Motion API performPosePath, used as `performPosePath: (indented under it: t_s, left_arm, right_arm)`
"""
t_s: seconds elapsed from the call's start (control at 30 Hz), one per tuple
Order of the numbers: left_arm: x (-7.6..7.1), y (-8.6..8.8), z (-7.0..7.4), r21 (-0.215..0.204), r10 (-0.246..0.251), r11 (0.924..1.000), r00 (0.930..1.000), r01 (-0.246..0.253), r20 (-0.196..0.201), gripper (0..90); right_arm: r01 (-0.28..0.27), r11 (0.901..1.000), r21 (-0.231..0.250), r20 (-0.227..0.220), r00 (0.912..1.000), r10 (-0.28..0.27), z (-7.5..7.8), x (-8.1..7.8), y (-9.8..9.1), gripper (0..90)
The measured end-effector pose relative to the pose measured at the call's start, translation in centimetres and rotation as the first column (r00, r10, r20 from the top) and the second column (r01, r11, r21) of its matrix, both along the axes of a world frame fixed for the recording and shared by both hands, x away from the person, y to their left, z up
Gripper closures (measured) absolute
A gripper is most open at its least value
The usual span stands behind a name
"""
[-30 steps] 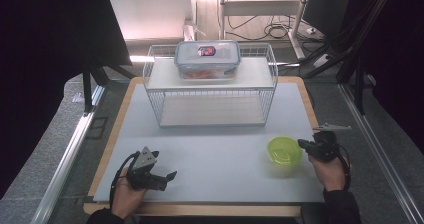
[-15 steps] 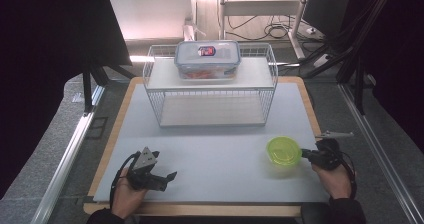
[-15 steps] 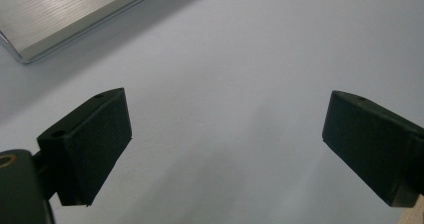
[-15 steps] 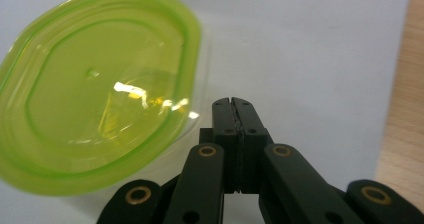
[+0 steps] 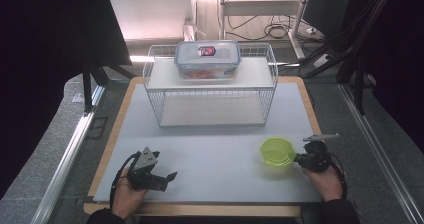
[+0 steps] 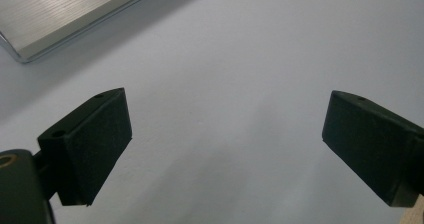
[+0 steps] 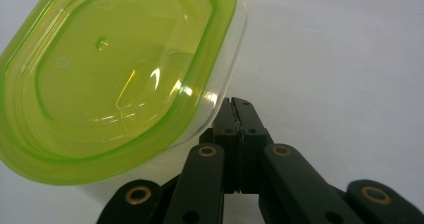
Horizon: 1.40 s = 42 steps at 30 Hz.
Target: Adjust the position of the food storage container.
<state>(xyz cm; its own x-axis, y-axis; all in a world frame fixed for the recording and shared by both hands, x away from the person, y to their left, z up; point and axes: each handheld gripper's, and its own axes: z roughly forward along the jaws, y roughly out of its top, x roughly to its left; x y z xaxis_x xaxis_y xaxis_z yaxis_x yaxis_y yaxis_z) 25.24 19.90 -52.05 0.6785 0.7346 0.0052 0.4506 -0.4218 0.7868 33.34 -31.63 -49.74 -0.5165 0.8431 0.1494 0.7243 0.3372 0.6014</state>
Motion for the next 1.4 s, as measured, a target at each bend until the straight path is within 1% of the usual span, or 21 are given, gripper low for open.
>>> performPosePath:
  t_s: [0.17,0.33,0.37,0.4,0.47,0.5,0.6,0.67,0.7,0.8,0.83,0.87,1.0,1.3,1.4]
  left_arm:
    - [0.0,0.0,0.0,0.002,0.000,1.0000,1.0000,0.000,0.001,5.6]
    - [0.0,-0.1,0.0,0.006,-0.002,1.0000,1.0000,0.002,-0.001,5.6]
    - [0.0,-0.1,0.0,0.007,-0.003,1.0000,1.0000,0.003,-0.001,5.6]
    - [0.0,-0.1,0.0,0.007,-0.004,1.0000,1.0000,0.004,-0.001,5.6]
    - [0.0,-0.1,0.0,0.008,-0.004,1.0000,1.0000,0.004,-0.001,5.6]
    - [0.0,-0.1,0.0,0.009,-0.004,1.0000,1.0000,0.004,-0.001,5.6]
    - [0.0,-0.1,0.0,0.008,-0.005,1.0000,1.0000,0.005,0.000,5.6]
    - [0.0,-0.1,0.0,0.009,-0.005,0.9999,1.0000,0.005,0.000,5.6]
    - [0.0,-0.1,-0.1,0.010,-0.004,0.9999,1.0000,0.004,0.001,5.6]
    - [0.0,-0.2,-0.1,0.013,-0.005,0.9999,1.0000,0.005,0.000,5.6]
    - [0.0,-0.2,-0.1,0.015,-0.006,0.9999,1.0000,0.006,0.000,5.6]
    - [0.0,-0.2,-0.1,0.015,-0.006,0.9999,1.0000,0.006,0.000,5.6]
    - [0.1,-0.2,-0.1,0.016,-0.007,0.9999,1.0000,0.007,0.000,5.6]
    - [0.1,-0.3,-0.1,0.021,-0.009,0.9997,1.0000,0.009,0.000,5.6]
    - [0.1,-0.3,-0.1,0.020,-0.010,0.9997,1.0000,0.010,0.000,5.6]
  right_arm:
    - [-0.038,0.9993,0.001,-0.015,0.9992,0.038,-0.4,0.1,1.6,90.0]
    - [-0.080,0.9968,-0.001,-0.025,0.9965,0.080,-0.8,0.2,3.3,90.0]
    - [-0.094,0.9955,0.002,-0.029,0.9951,0.094,-0.9,0.2,4.0,90.0]
    - [-0.094,0.9955,0.002,-0.029,0.9951,0.094,-0.9,0.2,4.0,90.0]
    - [-0.105,0.9945,-0.002,-0.027,0.9941,0.105,-0.9,0.3,4.6,90.0]
    - [-0.115,0.9933,0.007,-0.031,0.9929,0.115,-1.1,0.4,5.1,90.0]
    - [-0.121,0.9925,0.014,-0.034,0.9919,0.122,-1.1,0.5,5.6,90.0]
    - [-0.138,0.9901,0.025,-0.033,0.9897,0.139,-1.2,0.5,6.3,90.0]
    - [-0.138,0.9901,0.025,-0.033,0.9897,0.139,-1.2,0.5,6.3,90.0]
    - [-0.151,0.9879,0.037,-0.040,0.9876,0.152,-1.3,0.6,7.1,90.0]
    - [-0.159,0.9864,0.040,-0.038,0.9862,0.161,-1.4,0.7,7.7,90.0]
    - [-0.159,0.9864,0.040,-0.038,0.9862,0.161,-1.4,0.7,7.7,90.0]
    - [-0.180,0.9821,0.054,-0.033,0.9827,0.182,-1.4,0.8,8.8,90.0]
    - [-0.206,0.9765,0.063,-0.032,0.9775,0.208,-1.6,1.1,10.9,90.0]
    - [-0.221,0.9731,0.066,-0.033,0.9741,0.223,-1.7,1.3,11.6,90.0]
